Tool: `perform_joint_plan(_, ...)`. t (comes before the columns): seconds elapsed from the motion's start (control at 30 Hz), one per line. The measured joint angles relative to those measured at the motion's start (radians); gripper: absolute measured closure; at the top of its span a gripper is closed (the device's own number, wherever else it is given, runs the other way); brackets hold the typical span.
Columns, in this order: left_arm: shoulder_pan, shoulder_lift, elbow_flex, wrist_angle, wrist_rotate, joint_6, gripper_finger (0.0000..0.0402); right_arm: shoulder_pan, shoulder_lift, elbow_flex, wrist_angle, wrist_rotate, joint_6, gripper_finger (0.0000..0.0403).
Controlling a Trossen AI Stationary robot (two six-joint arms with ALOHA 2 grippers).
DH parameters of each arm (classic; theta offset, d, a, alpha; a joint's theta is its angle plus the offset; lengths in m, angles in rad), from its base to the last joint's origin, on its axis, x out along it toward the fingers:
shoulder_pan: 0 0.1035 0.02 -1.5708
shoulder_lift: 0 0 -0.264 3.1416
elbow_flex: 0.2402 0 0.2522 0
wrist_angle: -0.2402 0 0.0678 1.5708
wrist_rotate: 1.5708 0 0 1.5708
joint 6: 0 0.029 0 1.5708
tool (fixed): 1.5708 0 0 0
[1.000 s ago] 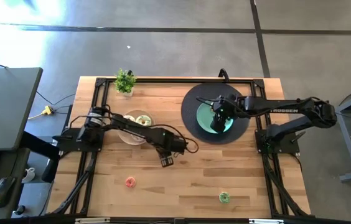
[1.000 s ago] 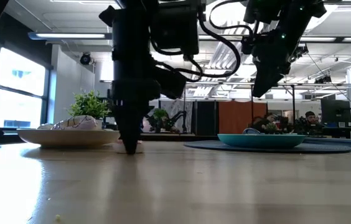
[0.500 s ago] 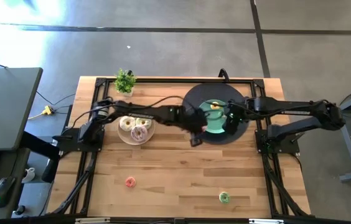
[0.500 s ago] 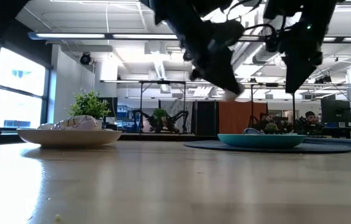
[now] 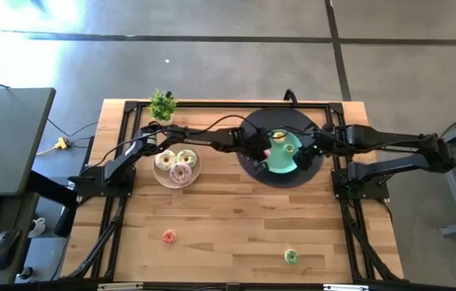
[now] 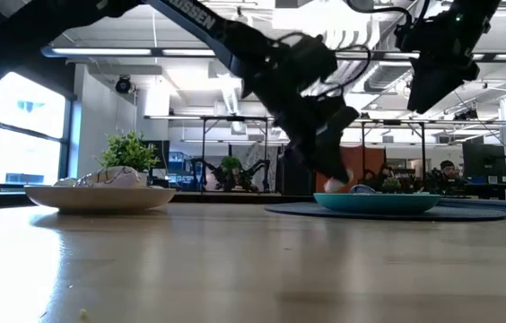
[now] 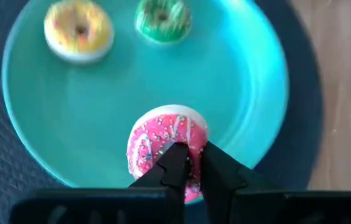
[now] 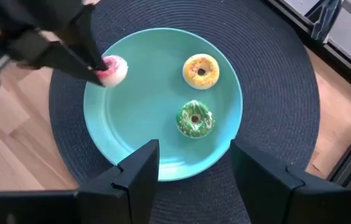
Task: Pick & Place donuts
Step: Put the top small pink donut on the blue plate
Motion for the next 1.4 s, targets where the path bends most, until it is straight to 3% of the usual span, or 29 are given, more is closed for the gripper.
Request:
perform_joint_plan(0.3, 0.010, -0.005, 0.003, 0.004, 0.055, 0.024, 0.0230, 0.000, 0.008, 0.000, 0.038, -0.001, -0.016, 0.0210)
perform_joint_plan(0.43, 0.010, -0.007, 0.003, -0.008, 0.091, 0.000, 0.0196, 0.000, 0.008, 0.000, 0.045, -0.001, -0.018, 0.0210)
perform_joint_plan(0.6, 0.013, -0.008, 0.003, -0.008, 0.094, 0.001, 0.0200, 0.000, 0.011, -0.001, 0.084, 0.005, -0.048, 0.0210)
perform_joint_plan(0.93, -0.011, -0.039, 0.002, 0.070, 0.055, 0.087, 0.0236, -0.007, 0.014, -0.286, 0.699, -0.071, -0.183, 0.0210)
perform_joint_plan(1.13, -0.009, -0.036, 0.002, 0.092, 0.056, 0.086, 0.0236, -0.047, 0.015, -0.430, 0.949, -0.124, -0.185, 0.0210)
perform_joint_plan(1.4, -0.008, -0.037, 0.003, 0.133, 0.055, 0.104, 0.0236, -0.081, 0.020, -0.519, 0.994, -0.134, -0.150, 0.0210)
